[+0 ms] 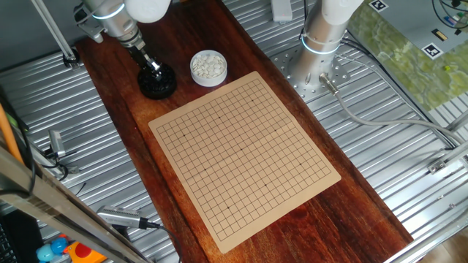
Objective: Play the first move as black on the 3-4 point in the upper right corner of the Go board
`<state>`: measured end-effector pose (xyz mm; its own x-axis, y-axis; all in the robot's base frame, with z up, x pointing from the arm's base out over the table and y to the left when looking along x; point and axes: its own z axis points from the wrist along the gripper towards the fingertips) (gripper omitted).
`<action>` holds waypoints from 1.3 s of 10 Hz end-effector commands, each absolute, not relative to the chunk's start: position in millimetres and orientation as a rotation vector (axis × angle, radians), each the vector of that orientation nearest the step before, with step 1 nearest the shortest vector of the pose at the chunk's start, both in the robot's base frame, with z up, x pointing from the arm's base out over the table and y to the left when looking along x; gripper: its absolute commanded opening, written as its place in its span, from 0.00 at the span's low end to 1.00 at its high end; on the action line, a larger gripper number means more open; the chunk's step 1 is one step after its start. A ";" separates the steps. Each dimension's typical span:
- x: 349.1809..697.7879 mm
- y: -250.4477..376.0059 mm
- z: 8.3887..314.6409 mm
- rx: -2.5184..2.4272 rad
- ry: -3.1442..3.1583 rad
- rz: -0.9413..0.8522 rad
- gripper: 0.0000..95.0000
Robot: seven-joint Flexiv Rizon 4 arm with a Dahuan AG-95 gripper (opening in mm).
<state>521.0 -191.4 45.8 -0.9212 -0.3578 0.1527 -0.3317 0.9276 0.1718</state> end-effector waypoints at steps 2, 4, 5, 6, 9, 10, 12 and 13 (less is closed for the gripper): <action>520.8 -192.1 49.3 0.524 -2.904 -0.212 0.00; 526.4 -190.2 59.3 0.520 -2.895 -0.209 0.00; 529.6 -188.6 65.3 0.517 -2.894 -0.206 0.00; 535.7 -184.5 74.0 0.516 -2.893 -0.207 0.00; 554.9 -170.2 94.8 0.514 -2.894 -0.219 0.00; 565.2 -162.4 103.5 0.495 -2.907 -0.228 0.00; 585.8 -144.8 115.5 0.434 -2.922 -0.240 0.00; 595.5 -134.6 118.4 0.399 -2.928 -0.262 0.00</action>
<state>590.7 -138.5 116.4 -0.9457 -0.2896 0.1479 -0.2598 0.9464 0.1919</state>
